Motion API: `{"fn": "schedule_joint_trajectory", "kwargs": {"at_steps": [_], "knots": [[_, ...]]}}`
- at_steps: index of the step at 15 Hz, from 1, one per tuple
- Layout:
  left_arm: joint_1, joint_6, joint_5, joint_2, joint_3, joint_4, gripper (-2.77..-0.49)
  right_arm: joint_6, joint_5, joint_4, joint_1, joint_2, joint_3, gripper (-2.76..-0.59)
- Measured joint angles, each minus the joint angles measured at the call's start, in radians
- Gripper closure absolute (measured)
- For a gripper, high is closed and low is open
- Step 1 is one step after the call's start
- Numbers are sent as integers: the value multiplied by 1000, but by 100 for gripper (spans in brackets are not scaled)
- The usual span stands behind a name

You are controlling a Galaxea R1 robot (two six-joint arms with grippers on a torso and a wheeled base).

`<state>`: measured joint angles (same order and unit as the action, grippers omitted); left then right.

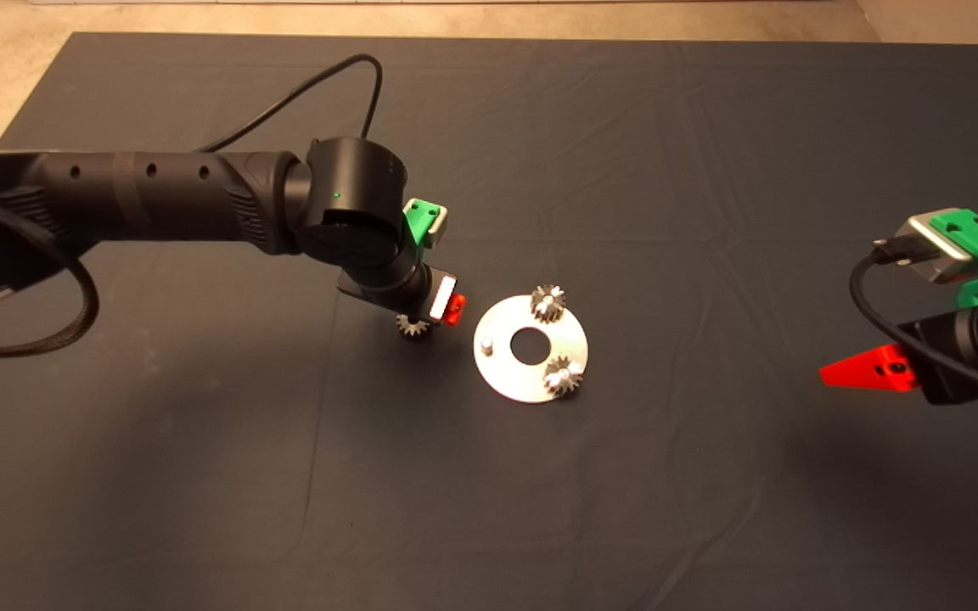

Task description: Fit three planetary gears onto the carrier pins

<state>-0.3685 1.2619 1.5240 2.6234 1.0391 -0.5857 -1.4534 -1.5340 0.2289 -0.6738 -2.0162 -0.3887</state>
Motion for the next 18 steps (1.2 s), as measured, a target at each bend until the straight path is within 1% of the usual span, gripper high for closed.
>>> {"fn": "schedule_joint_trajectory", "kwargs": {"at_steps": [4,8,12,13,16,18], "knots": [[22,5,1,0,0,-9,-276,0,0,-1,0,3,0,-236],[28,10,0,0,0,-18,-276,0,1,-1,0,3,0,-236],[60,12,0,0,0,-46,-276,0,0,-10,0,3,0,-236],[67,12,0,0,0,-49,-276,0,1,-11,0,3,0,-236],[70,11,0,0,9,-59,-276,0,0,-13,0,3,0,-236],[70,11,0,0,9,-70,-268,0,0,-14,0,3,0,-236]]}}
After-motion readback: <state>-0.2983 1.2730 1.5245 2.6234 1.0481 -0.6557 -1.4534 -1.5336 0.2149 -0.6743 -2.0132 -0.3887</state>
